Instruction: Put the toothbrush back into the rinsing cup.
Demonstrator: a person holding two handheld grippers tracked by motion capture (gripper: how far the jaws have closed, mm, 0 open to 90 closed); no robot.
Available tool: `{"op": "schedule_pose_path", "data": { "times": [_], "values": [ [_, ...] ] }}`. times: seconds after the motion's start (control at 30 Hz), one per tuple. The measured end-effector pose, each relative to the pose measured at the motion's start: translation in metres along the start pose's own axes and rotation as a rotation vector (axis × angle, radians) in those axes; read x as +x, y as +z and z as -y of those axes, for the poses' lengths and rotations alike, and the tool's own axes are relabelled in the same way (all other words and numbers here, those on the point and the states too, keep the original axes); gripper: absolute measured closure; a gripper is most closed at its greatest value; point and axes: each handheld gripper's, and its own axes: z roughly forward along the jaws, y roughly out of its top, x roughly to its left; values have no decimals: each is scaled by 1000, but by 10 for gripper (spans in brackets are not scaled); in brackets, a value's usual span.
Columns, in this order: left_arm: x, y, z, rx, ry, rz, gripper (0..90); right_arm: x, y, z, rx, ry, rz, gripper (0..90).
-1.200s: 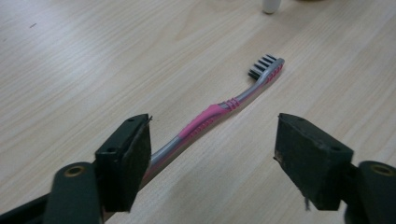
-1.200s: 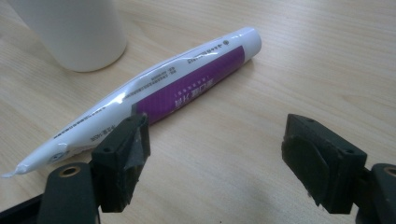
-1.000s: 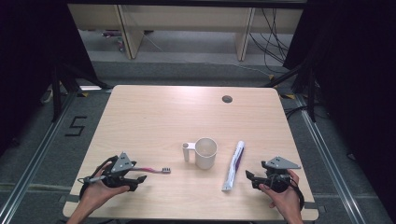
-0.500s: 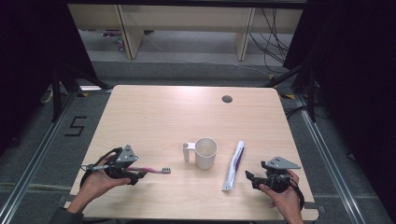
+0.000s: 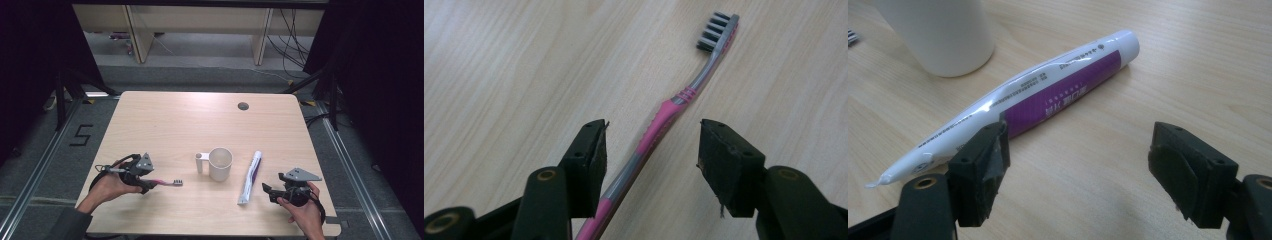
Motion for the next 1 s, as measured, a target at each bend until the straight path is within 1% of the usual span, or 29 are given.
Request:
{"op": "schedule_pose_path", "data": {
  "times": [0.03,0.07,0.13,0.17,0.2,0.23,0.27,0.3,0.37,0.4,0.47,0.5,0.53,0.57,0.6,0.63,0.67,0.7,0.73,0.77,0.8,0.83,0.87,0.9,0.93,1.0],
  "values": [
    [2,0,-2,12,23,-3,488,0,1,0,-9,-7,10,255],
    [2,0,-2,12,23,-3,499,0,1,0,-9,-7,10,255],
    [4,4,-7,62,45,16,517,0,0,0,-1,-1,-2,255],
    [4,4,-7,62,45,16,519,1,0,0,5,9,-9,256],
    [5,7,-11,78,55,25,529,0,0,0,2,4,-7,257],
    [5,7,-11,78,55,25,541,0,0,0,2,4,-7,257],
    [5,10,-13,95,59,33,548,0,0,0,-3,-2,-2,257],
    [5,11,-14,108,72,37,557,0,0,0,-4,-4,-3,257],
    [6,12,-15,113,79,40,583,0,0,0,-4,-3,-5,257],
    [7,13,-16,122,87,52,592,2,0,1,5,28,-5,257],
    [7,14,-16,129,92,56,602,0,0,0,-4,-2,-7,258],
    [6,15,-18,143,90,65,611,0,0,0,-4,-3,-8,257],
    [6,15,-20,145,104,68,621,3,0,1,6,33,-10,257],
    [6,15,-21,144,114,72,629,2,0,1,-2,19,-4,257],
    [6,15,-21,144,114,72,644,2,0,1,-2,19,-4,257],
    [4,17,-24,165,107,83,646,1,0,1,2,16,-11,258],
    [4,18,-25,174,106,82,651,1,0,1,0,14,-8,258],
    [5,19,-26,180,105,85,665,2,0,1,7,34,-13,258],
    [5,20,-27,187,110,89,675,2,0,0,15,37,-17,259],
    [5,21,-28,196,101,99,686,2,1,1,14,30,-14,258],
    [4,23,-28,206,96,102,695,3,1,1,23,41,-20,259],
    [4,24,-28,216,97,106,705,2,1,1,7,19,-17,259],
    [3,25,-28,225,91,112,714,1,0,1,4,9,-11,259],
    [3,26,-28,231,87,111,723,2,0,1,-1,9,-8,260],
    [4,26,-29,235,98,105,730,1,1,1,-2,11,-11,260],
    [4,28,-29,238,92,106,745,1,1,1,2,16,-13,262]
  ]
}}
